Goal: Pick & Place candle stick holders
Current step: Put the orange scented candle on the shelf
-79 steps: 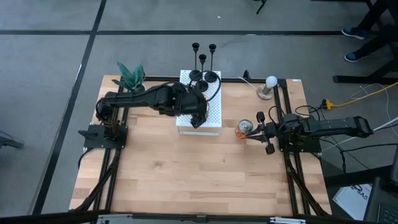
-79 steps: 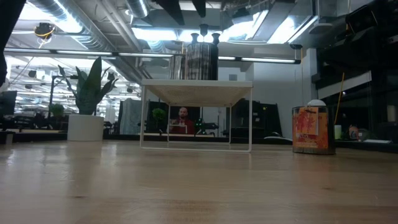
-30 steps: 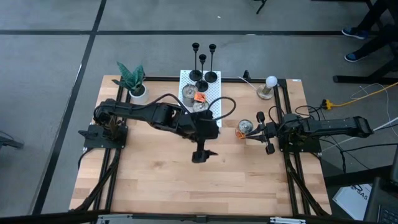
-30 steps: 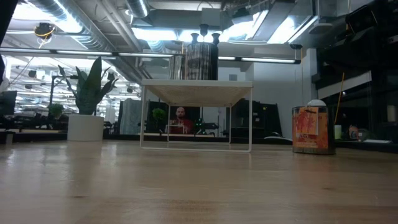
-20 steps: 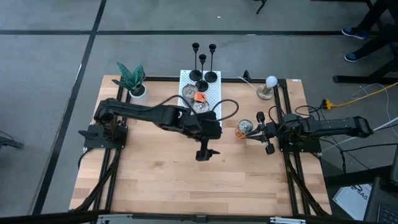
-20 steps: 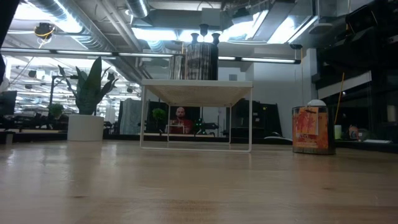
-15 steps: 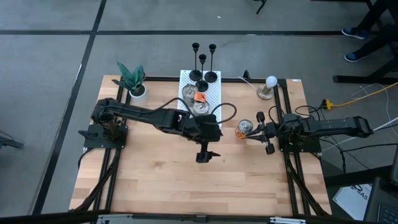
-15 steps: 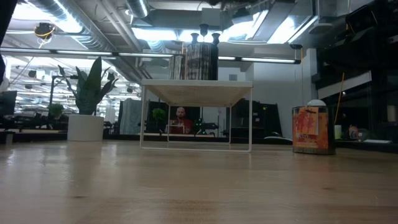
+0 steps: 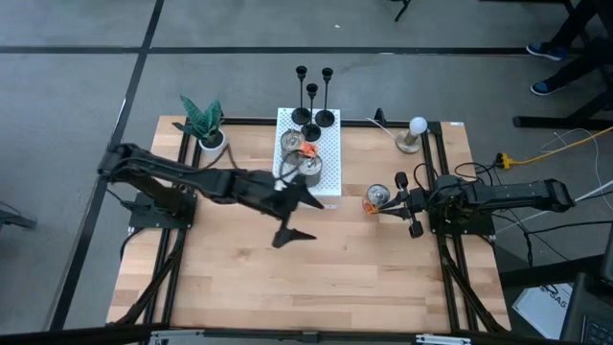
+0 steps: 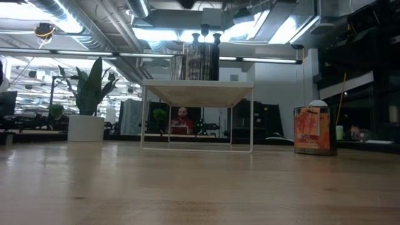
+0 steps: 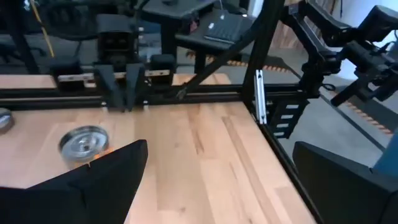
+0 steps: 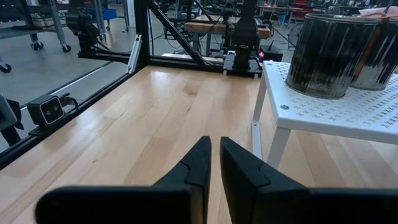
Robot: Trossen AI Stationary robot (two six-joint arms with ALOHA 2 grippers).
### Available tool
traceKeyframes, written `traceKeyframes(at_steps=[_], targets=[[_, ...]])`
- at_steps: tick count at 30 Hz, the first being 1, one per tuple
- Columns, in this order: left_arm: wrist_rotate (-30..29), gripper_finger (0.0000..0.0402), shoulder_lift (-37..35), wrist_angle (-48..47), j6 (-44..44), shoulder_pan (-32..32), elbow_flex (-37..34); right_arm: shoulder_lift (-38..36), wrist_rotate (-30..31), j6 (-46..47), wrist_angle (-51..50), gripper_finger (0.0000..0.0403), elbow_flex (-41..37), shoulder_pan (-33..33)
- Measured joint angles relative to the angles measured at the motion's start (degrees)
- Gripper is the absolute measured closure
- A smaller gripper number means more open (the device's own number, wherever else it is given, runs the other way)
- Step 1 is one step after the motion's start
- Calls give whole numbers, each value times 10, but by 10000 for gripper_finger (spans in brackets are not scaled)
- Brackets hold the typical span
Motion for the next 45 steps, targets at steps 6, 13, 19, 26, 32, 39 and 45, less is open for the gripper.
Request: traceKeyframes(at_steps=[6,13,19,26,32,39,45], targets=[[-37,2,-93,79,-21,0,-131,0,0,0,1,363,0,0],[-102,2,-193,94,-42,0,-249,0,0,0,1,363,0,0],[-104,1,-280,108,-45,1,-346,0,0,0,1,363,0,0],[-120,1,-369,170,-61,1,-469,0,0,0,1,363,0,0],[-167,1,-433,185,-66,1,-562,0,0,0,1,363,0,0],[-205,1,-489,186,-72,1,-626,0,0,0,1,363,0,0],[-202,1,-523,184,-60,1,-643,0,0,0,1,363,0,0]])
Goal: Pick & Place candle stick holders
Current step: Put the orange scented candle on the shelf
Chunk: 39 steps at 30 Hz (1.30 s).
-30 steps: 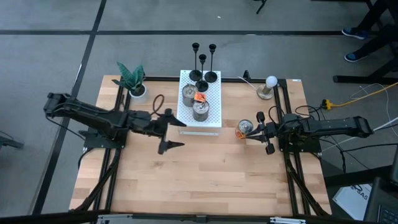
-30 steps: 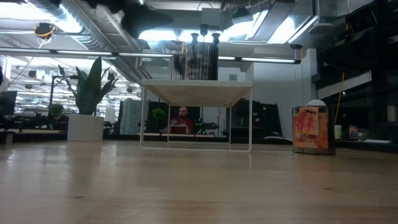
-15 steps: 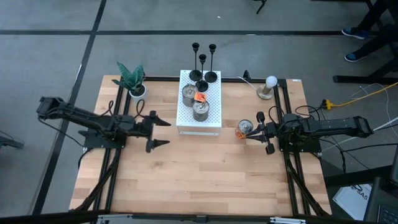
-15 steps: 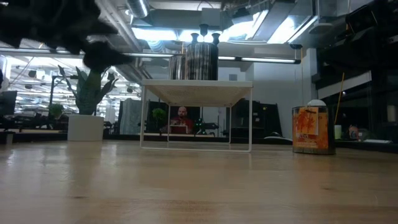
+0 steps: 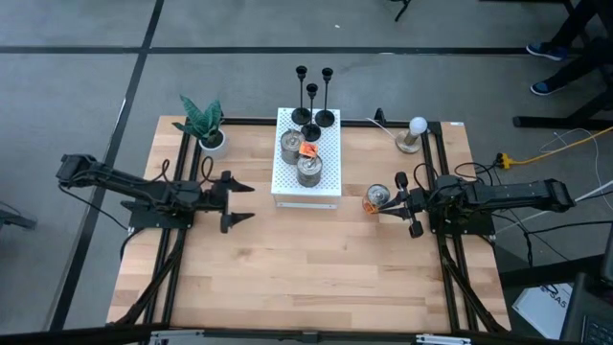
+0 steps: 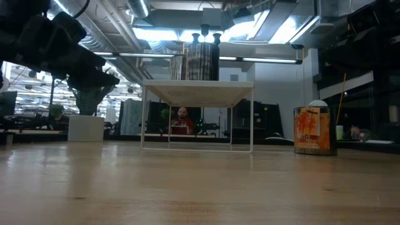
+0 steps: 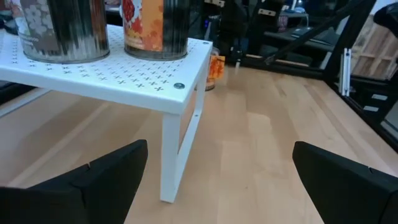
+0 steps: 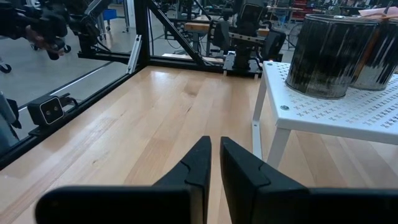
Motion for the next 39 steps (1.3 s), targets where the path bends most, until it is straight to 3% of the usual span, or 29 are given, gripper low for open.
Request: traceKeyframes(at_steps=[6,13,20,27,33,39], targets=[[12,1,-21,-4,24,0,-9,0,0,0,0,363,0,0],[114,2,-25,-80,26,0,-9,0,0,0,0,363,0,0],[120,2,-25,-138,5,0,-9,0,0,0,0,363,0,0],[115,2,-25,-133,-9,0,-9,0,0,0,0,363,0,0],[50,2,-33,-83,8,-4,-9,0,0,0,0,363,0,0],[-136,2,-39,-159,-84,-29,-10,0,0,0,0,363,0,0]])
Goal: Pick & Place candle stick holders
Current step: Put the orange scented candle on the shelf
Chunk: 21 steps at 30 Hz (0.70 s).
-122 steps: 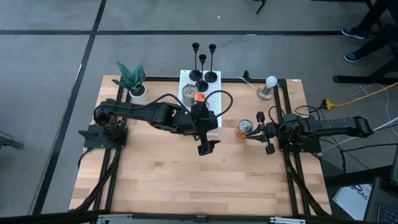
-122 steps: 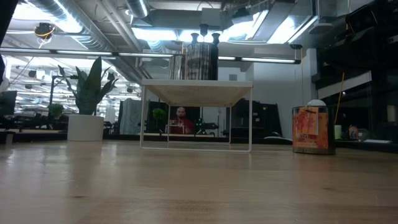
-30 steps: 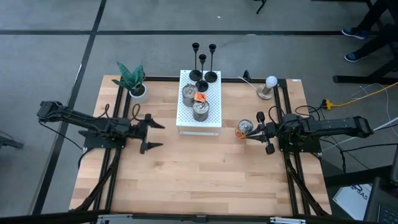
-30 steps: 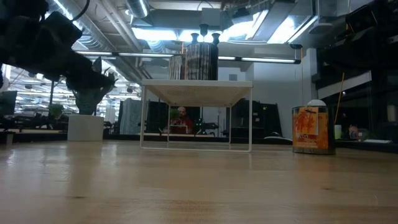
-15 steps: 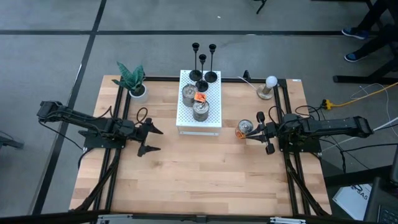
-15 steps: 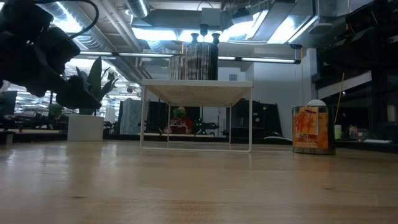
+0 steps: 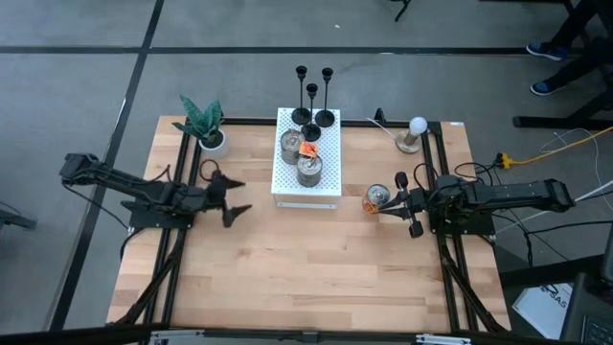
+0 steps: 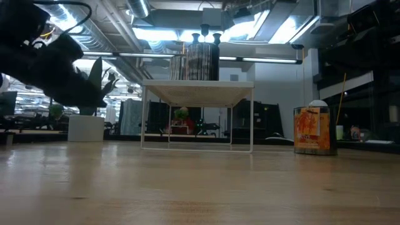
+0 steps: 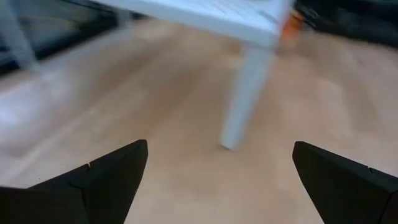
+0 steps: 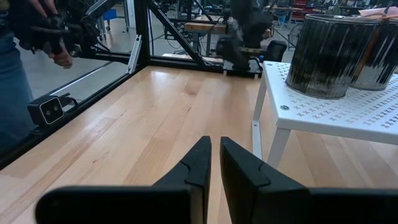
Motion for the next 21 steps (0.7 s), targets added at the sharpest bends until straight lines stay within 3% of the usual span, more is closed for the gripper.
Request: traceKeyframes(at_steps=[3,11,21], targets=[[-41,2,-11,2,-9,-13,0,0,0,0,0,363,0,0],[91,2,-43,-6,133,-33,0,0,0,0,0,363,0,0],[119,2,-72,-10,217,-8,0,0,0,0,0,363,0,0]])
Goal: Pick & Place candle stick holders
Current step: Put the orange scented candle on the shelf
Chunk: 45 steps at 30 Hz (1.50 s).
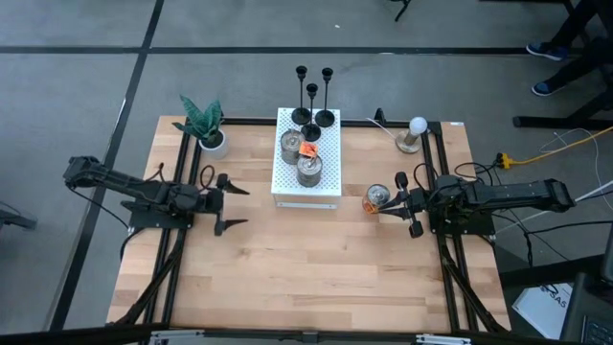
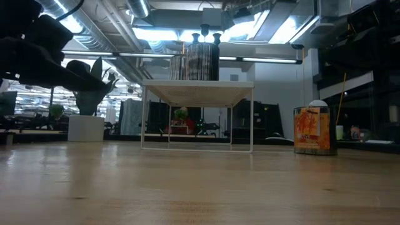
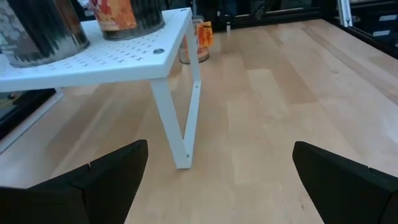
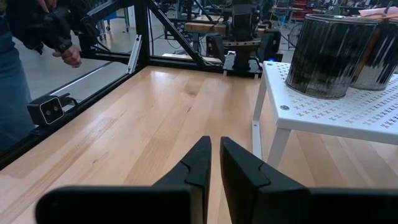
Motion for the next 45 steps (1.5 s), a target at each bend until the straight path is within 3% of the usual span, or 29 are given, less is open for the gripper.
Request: traceKeyframes(at_steps=[7,12,20,45], targets=[[93,2,-27,-13,38,55,0,0,0,0,0,363,0,0],[117,1,-58,-17,57,91,0,0,0,0,0,363,0,0],[126,1,-79,-19,16,125,0,0,0,0,0,363,0,0],[125,1,-84,-15,7,124,0,0,0,0,0,363,0,0]])
